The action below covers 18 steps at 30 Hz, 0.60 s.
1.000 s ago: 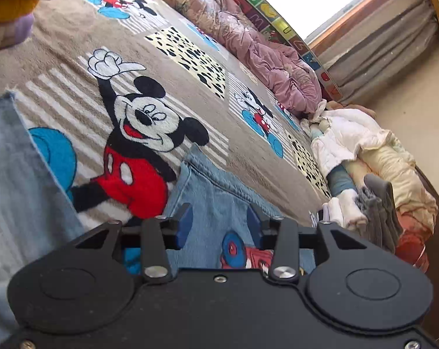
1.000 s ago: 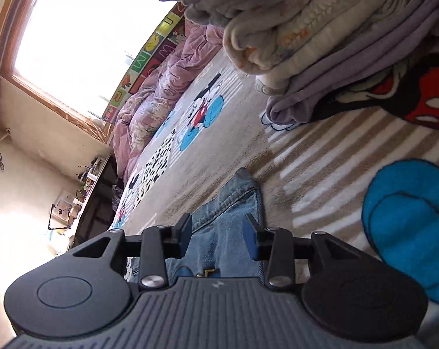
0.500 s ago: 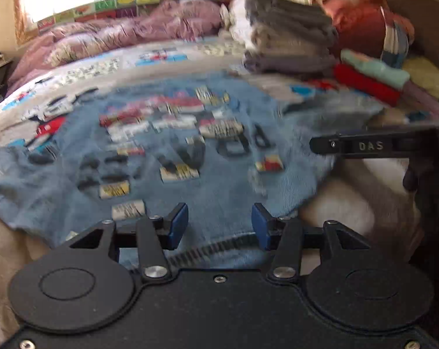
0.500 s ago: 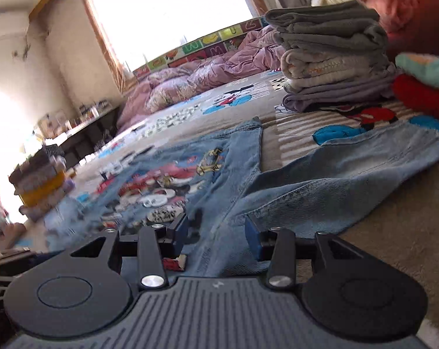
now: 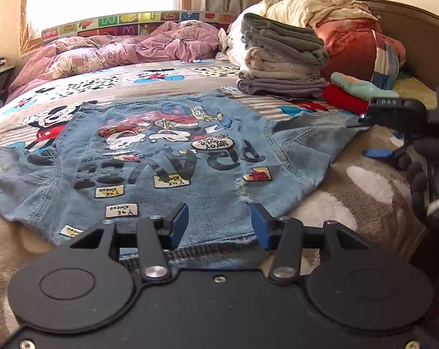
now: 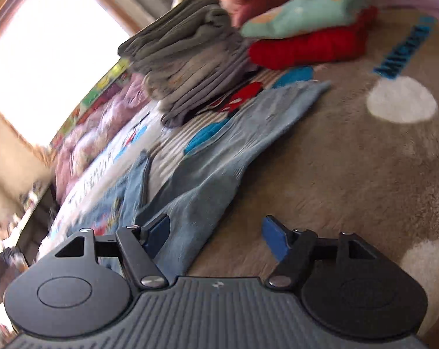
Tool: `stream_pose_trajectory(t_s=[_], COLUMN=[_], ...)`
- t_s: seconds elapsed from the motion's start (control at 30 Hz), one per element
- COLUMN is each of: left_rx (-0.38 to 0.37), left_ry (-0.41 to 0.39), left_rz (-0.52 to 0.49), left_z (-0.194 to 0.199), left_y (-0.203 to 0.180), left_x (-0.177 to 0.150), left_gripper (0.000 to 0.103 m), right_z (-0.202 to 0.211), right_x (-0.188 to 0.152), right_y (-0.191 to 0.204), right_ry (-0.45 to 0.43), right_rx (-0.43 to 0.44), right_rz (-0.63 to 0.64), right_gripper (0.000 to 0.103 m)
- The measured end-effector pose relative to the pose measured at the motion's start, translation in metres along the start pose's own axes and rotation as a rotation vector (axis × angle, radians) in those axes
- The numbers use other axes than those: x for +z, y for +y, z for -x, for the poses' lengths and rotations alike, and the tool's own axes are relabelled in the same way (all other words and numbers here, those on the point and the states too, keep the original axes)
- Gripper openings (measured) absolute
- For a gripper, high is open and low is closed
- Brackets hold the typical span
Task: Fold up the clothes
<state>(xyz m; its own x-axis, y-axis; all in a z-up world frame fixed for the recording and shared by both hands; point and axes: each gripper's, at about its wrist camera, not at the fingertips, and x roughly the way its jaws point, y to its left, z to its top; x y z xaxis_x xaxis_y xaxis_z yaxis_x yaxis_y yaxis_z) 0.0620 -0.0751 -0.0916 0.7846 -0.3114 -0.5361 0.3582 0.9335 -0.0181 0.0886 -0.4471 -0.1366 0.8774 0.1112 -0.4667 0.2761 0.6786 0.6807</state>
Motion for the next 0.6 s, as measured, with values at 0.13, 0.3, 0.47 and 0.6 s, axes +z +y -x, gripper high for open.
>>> stream_pose_trajectory(t_s=[0.13,0.3,0.47,0.6], left_rx=[-0.041,-0.081,-0.103,-0.094], left_ry=[0.002,-0.019,-0.003,0.042], left_rz=[-0.026,-0.049,-0.050,-0.085], left_z=[-0.008,-0.040,-0.069,-0.077], left_y=[-0.017,-0.044,-0.065,-0.076], left_x=[0.004,0.033,0.050,0.046], left_gripper=[0.046,0.044,0.041,0.040], right_z=[-0.022,-0.042,-0.060,-0.068], right_x=[0.027,0.052,0.076,0.086], right_y=[-0.024,-0.041,-0.054,-0.059], right_ry=[-0.062,-0.097,-0.117,-0.119], right_rx=[0.017,0.045,0.067,0.066], right_rz=[-0.109,-0.169,-0.200,-0.202], right_gripper=[0.066,0.064,0.006,0.005])
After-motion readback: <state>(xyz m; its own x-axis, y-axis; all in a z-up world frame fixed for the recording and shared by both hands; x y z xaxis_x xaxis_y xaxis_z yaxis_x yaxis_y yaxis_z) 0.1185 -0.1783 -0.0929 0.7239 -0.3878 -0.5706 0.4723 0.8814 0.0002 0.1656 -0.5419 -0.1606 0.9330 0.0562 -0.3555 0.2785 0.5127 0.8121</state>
